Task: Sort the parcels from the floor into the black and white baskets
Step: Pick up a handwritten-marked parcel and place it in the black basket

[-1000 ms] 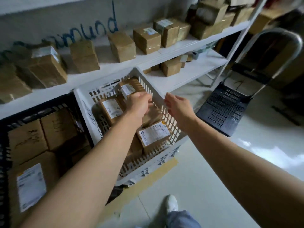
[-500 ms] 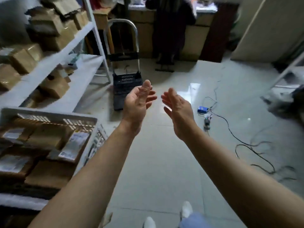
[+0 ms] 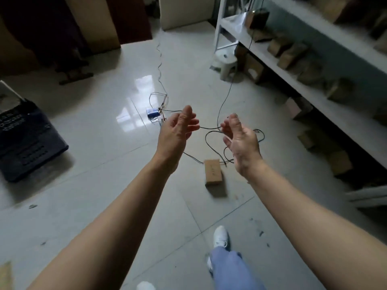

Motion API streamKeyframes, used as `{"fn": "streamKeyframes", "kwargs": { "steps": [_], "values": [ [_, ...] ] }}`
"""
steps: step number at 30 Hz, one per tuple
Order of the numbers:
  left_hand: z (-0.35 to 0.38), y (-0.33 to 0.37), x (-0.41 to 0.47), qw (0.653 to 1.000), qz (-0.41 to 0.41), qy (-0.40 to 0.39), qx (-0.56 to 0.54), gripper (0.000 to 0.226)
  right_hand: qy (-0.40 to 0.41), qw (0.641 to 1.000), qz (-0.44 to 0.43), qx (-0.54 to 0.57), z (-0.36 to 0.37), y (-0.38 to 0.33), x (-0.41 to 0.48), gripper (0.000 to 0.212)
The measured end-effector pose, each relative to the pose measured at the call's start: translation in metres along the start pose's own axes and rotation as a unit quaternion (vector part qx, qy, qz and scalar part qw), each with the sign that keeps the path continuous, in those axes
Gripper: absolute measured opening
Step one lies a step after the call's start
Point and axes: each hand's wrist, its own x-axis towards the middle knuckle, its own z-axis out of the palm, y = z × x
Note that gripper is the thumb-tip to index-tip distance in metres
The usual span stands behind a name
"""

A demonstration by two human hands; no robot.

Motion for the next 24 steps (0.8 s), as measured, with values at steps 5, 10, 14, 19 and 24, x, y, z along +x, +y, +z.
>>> {"fn": "streamKeyframes", "kwargs": {
  "steps": [5,10,14,19,24],
  "values": [
    [0.074,-0.076,0.076,0.996,-0.082,0.041,-0.007,0.031,0.016,0.998,0.039,-0.054,-0.074,0.033,0.094,0.023],
    [0.093,-0.146,0.118,0.982,-0.170,0.078,0.010,0.035,0.006,0.991,0.087,-0.106,-0.099,0.072,0.158,0.043],
    [0.095,-0.193,0.150,0.961,-0.252,0.116,0.014,0.037,-0.029,0.979,0.114,-0.164,-0.100,0.106,0.205,0.035],
    [0.094,-0.274,0.194,0.919,-0.340,0.192,-0.041,0.030,-0.077,0.952,0.126,-0.268,-0.101,0.175,0.276,0.035],
    [0.097,-0.382,0.227,0.861,-0.418,0.273,-0.097,0.031,-0.144,0.911,0.146,-0.359,-0.105,0.266,0.353,0.047]
  ]
}}
